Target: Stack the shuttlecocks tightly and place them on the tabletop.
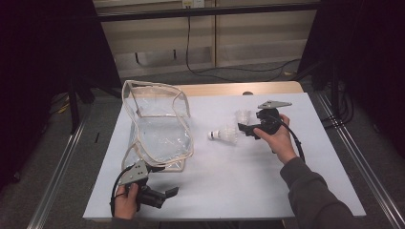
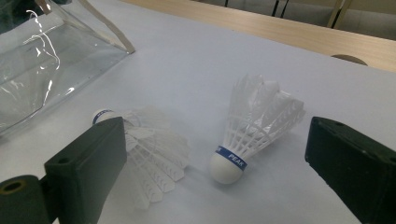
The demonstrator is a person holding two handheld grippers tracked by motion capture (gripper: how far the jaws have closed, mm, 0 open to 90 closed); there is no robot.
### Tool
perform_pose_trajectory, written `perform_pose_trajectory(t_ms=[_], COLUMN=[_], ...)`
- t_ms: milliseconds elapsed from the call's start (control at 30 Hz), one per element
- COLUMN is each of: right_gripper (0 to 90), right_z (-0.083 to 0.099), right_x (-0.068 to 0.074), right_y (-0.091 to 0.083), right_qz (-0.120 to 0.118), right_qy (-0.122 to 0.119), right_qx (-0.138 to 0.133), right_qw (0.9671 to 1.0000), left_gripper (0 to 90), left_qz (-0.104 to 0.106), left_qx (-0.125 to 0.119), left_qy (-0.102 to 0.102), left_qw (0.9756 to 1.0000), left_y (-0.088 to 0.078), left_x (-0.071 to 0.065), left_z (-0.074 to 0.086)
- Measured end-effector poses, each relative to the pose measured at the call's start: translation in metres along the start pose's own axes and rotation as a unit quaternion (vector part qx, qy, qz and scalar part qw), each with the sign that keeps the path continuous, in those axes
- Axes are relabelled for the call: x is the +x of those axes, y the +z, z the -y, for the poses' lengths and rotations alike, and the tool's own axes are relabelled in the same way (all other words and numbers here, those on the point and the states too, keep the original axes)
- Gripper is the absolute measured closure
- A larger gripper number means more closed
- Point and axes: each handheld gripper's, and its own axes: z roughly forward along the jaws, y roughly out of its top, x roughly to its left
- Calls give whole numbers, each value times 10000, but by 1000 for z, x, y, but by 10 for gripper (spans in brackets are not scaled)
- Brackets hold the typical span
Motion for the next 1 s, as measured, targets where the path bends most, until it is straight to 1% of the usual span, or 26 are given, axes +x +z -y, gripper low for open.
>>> perform_pose_trajectory(t_ms=[133, 300, 567, 733, 1000], right_gripper=[49, 48, 49, 48, 48], right_z=[-1, -1, -2, -2, -5], right_x=[-2, -3, -7, -10, -12], right_y=[3, 6, 11, 13, 16], right_qz=[36, 46, 134, 147, 170], right_qy=[44, 33, 13, 49, 37], right_qx=[23, 35, 110, 71, 109], right_qw=[10000, 10000, 9998, 9999, 9998], left_gripper=[29, 29, 28, 27, 29], left_qz=[3, 2, 3, 0, 0], left_qx=[3, 1, -3, 16, -3], left_qy=[3, 0, -1, 10, -13], left_qw=[10000, 10000, 10000, 10000, 10000], left_y=[0, 0, 0, 1, 1], left_x=[0, 0, 0, 0, 1], left_z=[0, 0, 0, 1, 1])
